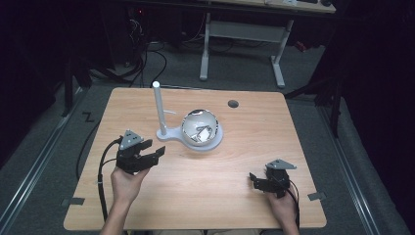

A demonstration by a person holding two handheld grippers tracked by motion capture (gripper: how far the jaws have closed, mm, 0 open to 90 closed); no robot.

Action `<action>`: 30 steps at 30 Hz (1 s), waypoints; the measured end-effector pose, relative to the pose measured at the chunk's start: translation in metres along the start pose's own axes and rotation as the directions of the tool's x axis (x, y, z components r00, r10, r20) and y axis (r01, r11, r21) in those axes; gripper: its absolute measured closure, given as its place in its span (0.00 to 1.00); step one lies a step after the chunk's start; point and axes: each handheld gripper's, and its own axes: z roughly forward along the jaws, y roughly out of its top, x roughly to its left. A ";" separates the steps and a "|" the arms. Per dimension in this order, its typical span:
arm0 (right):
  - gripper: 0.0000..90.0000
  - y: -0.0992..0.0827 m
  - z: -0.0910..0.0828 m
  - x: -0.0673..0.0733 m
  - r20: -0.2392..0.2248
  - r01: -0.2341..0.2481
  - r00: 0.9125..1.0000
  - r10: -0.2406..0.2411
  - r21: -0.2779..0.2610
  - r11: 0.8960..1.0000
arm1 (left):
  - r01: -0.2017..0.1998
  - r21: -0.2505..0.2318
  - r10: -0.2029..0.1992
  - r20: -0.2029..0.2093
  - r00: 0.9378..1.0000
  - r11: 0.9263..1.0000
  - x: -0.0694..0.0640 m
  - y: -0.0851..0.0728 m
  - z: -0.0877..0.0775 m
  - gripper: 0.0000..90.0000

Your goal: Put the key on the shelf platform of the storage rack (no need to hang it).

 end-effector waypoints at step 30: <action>0.25 0.000 0.000 0.000 0.000 0.000 1.000 0.000 0.000 1.000 | 0.046 0.002 -0.046 -0.044 0.998 0.999 0.026 -0.006 -0.002 0.48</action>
